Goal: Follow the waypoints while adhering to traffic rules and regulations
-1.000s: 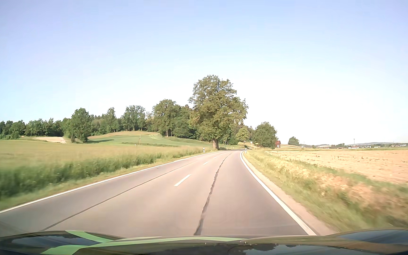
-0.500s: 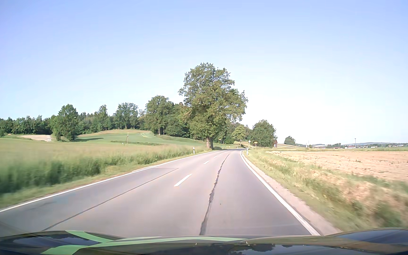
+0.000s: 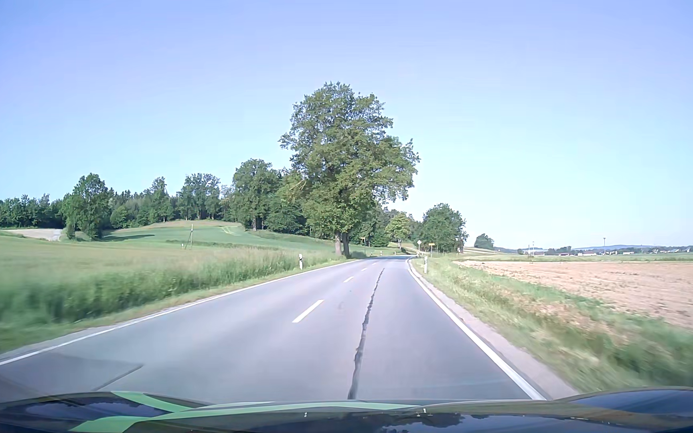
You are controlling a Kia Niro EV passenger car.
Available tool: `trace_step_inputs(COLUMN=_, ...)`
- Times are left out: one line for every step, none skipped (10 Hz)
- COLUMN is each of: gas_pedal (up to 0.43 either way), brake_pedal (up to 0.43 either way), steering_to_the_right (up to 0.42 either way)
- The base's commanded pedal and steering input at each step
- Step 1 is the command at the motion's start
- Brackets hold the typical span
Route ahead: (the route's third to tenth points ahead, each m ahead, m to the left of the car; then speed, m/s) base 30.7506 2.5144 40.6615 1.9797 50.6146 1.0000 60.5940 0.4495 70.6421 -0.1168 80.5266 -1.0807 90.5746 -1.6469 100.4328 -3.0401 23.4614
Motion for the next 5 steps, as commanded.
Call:
trace_step_inputs(gas_pedal=0.209, brake_pedal=0.000, steering_to_the_right=0.008)
trace_step_inputs(gas_pedal=0.220, brake_pedal=0.000, steering_to_the_right=0.008)
trace_step_inputs(gas_pedal=0.220, brake_pedal=0.000, steering_to_the_right=0.008)
trace_step_inputs(gas_pedal=0.220, brake_pedal=0.000, steering_to_the_right=0.008)
trace_step_inputs(gas_pedal=0.220, brake_pedal=0.000, steering_to_the_right=0.008)
